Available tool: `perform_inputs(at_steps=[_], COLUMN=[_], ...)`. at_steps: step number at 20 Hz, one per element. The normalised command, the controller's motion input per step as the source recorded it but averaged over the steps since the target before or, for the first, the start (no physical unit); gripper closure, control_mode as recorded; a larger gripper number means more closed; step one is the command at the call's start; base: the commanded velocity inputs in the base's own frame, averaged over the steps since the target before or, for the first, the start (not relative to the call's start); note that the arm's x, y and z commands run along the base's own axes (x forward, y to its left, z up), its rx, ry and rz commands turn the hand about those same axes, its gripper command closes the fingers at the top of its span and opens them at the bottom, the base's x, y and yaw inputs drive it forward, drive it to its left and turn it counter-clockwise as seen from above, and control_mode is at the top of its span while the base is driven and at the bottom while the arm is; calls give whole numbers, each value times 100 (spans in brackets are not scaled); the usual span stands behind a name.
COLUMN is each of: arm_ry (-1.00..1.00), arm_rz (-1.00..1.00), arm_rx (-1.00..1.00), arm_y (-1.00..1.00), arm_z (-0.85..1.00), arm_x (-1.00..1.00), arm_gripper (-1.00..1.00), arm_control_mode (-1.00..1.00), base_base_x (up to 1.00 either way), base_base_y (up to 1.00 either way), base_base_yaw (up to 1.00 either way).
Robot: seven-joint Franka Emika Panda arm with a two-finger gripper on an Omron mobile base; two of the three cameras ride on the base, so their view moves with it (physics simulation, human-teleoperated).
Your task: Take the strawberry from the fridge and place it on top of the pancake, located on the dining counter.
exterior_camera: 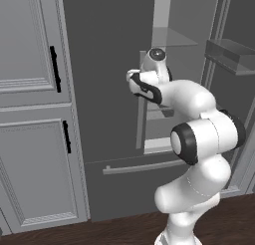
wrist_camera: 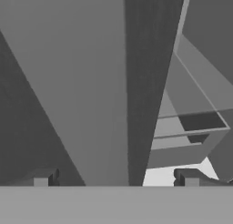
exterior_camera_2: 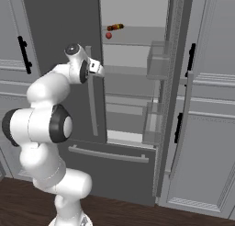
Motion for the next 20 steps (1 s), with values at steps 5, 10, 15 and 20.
perform_inputs(at_steps=[5,10,15,20], arm_ry=[-18,-29,-25,-9], arm_rz=[0,0,0,0], arm_rx=[-1,0,0,0], arm_y=[3,0,0,14], arm_z=[-21,-29,-15,0], arm_x=[8,8,7,14], arm_gripper=[-100,-100,-100,100], arm_control_mode=[-100,-100,-100,-100], base_base_x=[0,0,0,0], base_base_y=[0,0,0,0], base_base_yaw=[0,0,0,0])
